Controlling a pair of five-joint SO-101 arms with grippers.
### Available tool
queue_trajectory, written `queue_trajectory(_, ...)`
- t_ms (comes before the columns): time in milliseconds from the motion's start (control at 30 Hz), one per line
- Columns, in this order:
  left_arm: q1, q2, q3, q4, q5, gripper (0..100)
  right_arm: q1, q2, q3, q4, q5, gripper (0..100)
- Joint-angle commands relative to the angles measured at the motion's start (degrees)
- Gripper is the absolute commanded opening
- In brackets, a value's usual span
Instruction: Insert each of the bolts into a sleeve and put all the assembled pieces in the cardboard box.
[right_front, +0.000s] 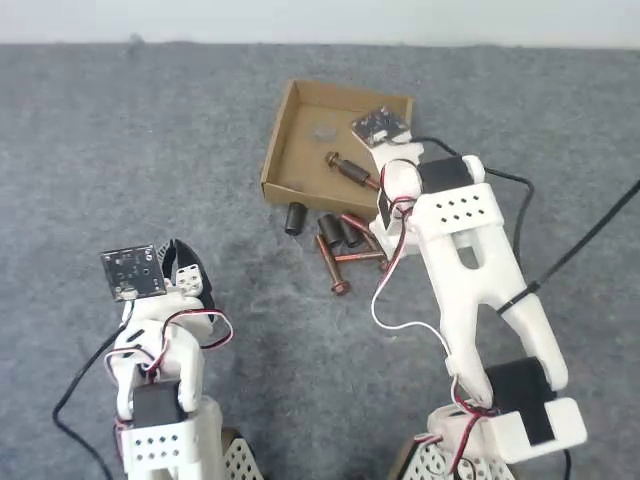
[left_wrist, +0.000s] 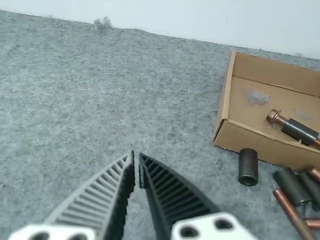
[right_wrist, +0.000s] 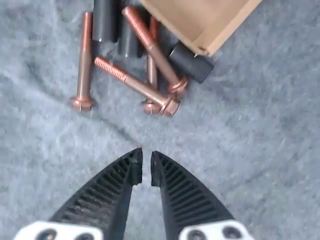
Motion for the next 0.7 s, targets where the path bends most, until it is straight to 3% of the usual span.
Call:
queue_trajectory(0,0.0,-0.2,-0.5,-0.4,-0.4,1,-0.2,-3.4,1.4,-0.3,0.9,0.6)
queue_trajectory(367,1.3,-0.3,-0.5,0.6,-0.4,1,-0.6,-3.4,1.8,-17.7,2.3,3.4)
queue_trajectory(500,1.4,-0.3,-0.5,0.7,-0.4,1,-2.1,-1.1,-3.6,-17.8,14.7,17.6)
queue_trajectory(667,1.5,-0.3,-0.5,0.4,-0.4,1,-4.8,9.7,-12.4,-17.7,26.1,12.8)
